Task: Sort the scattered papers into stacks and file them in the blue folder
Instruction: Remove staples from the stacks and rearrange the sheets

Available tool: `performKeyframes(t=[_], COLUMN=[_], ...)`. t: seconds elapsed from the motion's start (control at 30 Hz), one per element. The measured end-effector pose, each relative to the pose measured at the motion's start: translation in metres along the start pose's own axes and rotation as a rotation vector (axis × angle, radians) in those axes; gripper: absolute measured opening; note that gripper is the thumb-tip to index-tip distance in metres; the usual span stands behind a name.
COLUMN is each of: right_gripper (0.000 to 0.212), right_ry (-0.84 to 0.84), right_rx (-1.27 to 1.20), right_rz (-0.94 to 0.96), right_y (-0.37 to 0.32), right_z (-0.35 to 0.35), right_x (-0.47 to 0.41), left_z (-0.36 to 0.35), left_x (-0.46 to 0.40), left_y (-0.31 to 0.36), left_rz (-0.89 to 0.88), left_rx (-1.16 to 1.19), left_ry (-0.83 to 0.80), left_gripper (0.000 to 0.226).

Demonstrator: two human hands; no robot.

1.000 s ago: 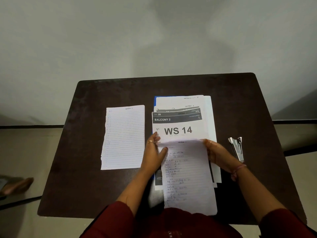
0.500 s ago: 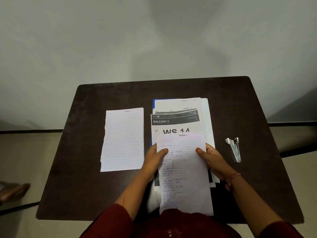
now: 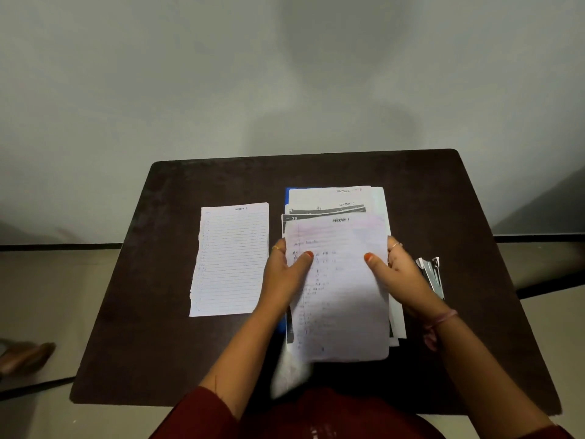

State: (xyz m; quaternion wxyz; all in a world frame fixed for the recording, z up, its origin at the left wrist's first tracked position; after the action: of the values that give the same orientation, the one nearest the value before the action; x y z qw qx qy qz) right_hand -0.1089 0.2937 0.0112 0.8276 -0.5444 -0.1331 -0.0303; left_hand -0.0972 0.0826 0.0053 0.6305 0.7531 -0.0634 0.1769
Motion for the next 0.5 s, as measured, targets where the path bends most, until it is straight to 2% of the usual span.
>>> performKeyframes(t=[0.07,0.13,0.2,0.3,0.4,0.5], right_gripper=[0.033,0.034,0.044,0.058,0.05,0.043], right_ry=[0.047,0.095,0.12,0.057,0.014,0.101], right_rx=[-0.004,-0.002,-0.041,-0.061,0.013,0.056], right_rz=[0.065,0.112,0.135,0.109,0.095,0.105], right_y=[-0.02,-0.038,-0.048,-0.043,-0.032,-0.027], right_z=[0.01,0.017,0.022,0.015,0.004,0.002], right_x=[-0.003,-0.005,-0.005,-0.008,-0.009,-0.011], left_z=[-0.005,-0.011,-0.014,-0.009,-0.009,-0.01], left_x=[0.001,0.003,0.006,0.004,0.005,0.008], left_y=[0.022,0.044,0.064,0.082,0.093,0.092], left_rz=[-0.072,-0.155,-0.215,-0.262,-0.32,-0.345], left_rx=[-0.023,-0.049,-0.053,-0.019,-0.019,0.0], left_ry=[-0.028,-0.038,-0.011,0.039,0.048,0.057], left_gripper=[0.039,0.033,0.027,0.024,0.025,0.022])
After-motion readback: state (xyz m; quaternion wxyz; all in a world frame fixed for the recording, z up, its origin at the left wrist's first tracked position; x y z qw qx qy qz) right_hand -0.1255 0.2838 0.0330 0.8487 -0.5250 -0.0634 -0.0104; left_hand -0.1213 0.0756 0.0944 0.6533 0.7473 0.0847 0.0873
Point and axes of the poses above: each hand's wrist, its own x-axis away from the middle knuckle, its own z-axis out of the back of the hand, y = z × x, the point moved 9 cm from there along -x, towards the middle knuckle, and after that the axes turned 11 degrees about x, right-handed, at the moved point
